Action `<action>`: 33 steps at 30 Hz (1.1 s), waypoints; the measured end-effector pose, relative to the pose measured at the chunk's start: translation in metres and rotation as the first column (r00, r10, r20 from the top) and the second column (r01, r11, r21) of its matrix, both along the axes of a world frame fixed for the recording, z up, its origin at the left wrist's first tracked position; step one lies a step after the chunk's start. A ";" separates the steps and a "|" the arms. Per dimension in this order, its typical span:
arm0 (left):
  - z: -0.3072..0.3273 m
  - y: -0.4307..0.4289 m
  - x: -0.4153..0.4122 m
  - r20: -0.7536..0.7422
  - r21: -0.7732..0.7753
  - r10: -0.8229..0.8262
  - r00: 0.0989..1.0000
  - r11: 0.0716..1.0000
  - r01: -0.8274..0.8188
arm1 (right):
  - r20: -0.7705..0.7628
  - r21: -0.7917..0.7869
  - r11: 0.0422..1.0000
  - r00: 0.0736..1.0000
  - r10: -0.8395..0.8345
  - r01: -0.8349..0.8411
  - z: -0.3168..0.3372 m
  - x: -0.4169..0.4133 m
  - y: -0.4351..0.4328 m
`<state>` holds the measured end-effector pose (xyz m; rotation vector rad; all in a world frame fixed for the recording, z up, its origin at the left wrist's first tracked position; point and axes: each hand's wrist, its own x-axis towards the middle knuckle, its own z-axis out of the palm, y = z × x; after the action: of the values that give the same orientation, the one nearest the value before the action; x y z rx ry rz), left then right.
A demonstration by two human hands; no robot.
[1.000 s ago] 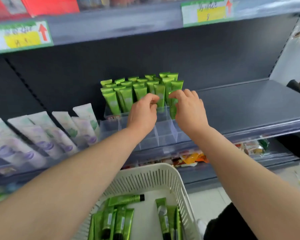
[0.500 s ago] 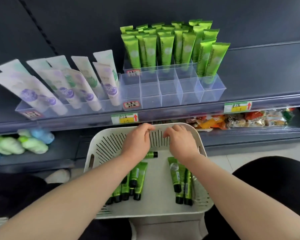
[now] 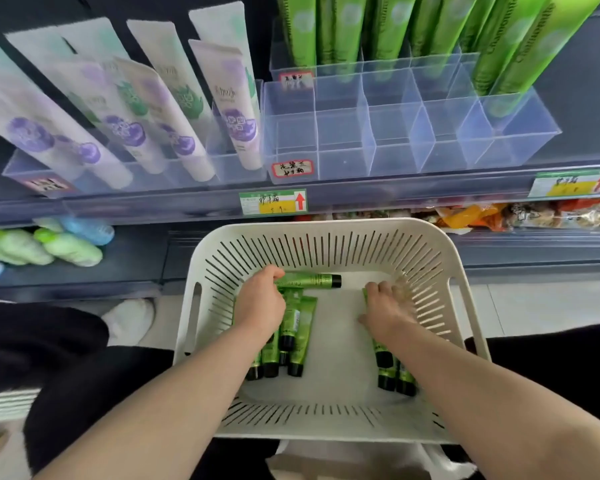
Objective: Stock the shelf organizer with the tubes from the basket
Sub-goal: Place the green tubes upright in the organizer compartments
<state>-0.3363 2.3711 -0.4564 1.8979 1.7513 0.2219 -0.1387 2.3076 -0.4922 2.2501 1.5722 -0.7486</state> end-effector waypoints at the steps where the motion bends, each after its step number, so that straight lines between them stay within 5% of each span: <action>1: -0.002 0.002 -0.002 -0.004 -0.003 -0.005 1.000 1.000 0.005 | 0.034 -0.019 1.000 0.999 0.017 -0.017 -0.002 -0.003 0.001; 7: -0.009 0.007 -0.009 -0.078 -0.022 -0.053 0.995 0.998 0.052 | 0.108 -0.060 0.998 0.994 0.006 0.000 -0.012 -0.014 -0.001; 18: -0.030 0.007 -0.005 -0.436 -0.179 -0.203 0.877 0.974 0.136 | -0.293 0.055 0.988 0.948 -0.121 0.144 0.001 -0.015 0.003; 25: -0.017 0.008 -0.006 -0.433 -0.443 -0.305 0.848 0.891 0.095 | -0.472 0.168 0.968 0.877 -0.085 0.185 0.022 -0.027 0.014; 30: -0.014 -0.008 -0.006 -0.477 -0.330 -0.326 0.816 0.927 0.178 | -0.477 0.205 0.966 0.878 -0.044 0.159 0.033 -0.031 0.010; 33: -0.006 -0.012 -0.005 -0.366 -0.312 -0.287 0.885 0.934 0.174 | -0.466 0.238 0.958 0.884 -0.034 0.163 0.043 -0.028 0.007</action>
<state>-0.3416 2.3595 -0.4621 2.0214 1.6712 -0.5177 -0.1670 2.3146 -0.4491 2.4921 1.8738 -1.2395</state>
